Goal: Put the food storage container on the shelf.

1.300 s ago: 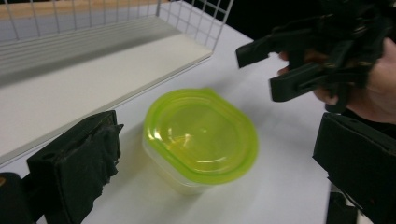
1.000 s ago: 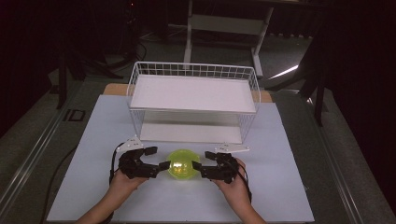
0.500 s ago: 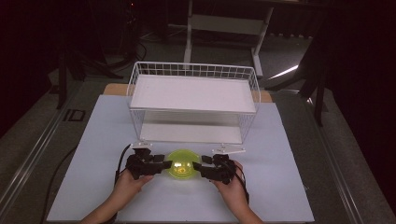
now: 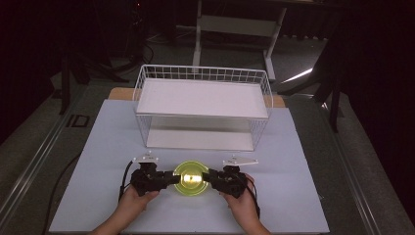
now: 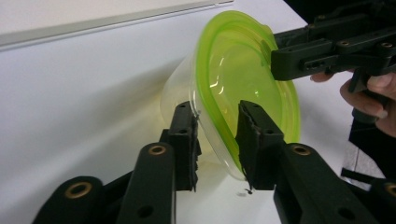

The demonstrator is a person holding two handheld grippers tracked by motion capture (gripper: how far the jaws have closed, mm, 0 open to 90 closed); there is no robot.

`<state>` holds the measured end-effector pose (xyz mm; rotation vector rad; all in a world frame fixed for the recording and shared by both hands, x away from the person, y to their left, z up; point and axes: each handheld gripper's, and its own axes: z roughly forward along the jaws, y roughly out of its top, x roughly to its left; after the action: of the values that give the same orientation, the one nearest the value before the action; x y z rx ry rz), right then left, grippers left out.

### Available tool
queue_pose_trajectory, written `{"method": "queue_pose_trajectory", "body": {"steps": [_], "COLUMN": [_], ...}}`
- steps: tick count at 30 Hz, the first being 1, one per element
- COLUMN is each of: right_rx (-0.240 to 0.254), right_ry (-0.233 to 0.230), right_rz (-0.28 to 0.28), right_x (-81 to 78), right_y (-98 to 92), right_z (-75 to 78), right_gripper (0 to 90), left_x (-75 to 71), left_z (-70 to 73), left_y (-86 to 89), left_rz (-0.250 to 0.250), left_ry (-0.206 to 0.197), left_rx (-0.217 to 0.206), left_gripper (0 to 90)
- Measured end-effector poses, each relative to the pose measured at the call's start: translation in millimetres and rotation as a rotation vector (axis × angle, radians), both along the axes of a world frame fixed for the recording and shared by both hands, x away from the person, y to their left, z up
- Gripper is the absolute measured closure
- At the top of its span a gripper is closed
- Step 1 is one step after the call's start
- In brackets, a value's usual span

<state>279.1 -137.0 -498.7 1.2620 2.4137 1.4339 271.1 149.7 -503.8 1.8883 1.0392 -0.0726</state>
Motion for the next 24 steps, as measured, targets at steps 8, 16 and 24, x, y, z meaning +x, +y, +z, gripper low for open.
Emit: {"method": "queue_pose_trajectory", "body": {"steps": [8,16,24], "right_rx": [0.027,0.013,0.025], "right_ry": [0.02,-0.05,-0.062], "right_rz": [-0.024,-0.045,-0.061], "right_x": [-10.0,-12.9,-2.5], "right_y": [2.9,-0.1,-8.4], "right_z": [7.6,21.4,28.1], "right_gripper": [80.6,80.7,80.4], "left_x": [-2.8,-2.2,3.9], "left_z": [3.0,13.9,23.9], "left_y": [0.7,-2.7,-10.6], "left_rz": [0.039,0.054,0.052], "left_ry": [0.05,0.01,-0.085], "left_rx": [0.022,-0.034,-0.037], "left_gripper": [80.7,81.8,82.0]}}
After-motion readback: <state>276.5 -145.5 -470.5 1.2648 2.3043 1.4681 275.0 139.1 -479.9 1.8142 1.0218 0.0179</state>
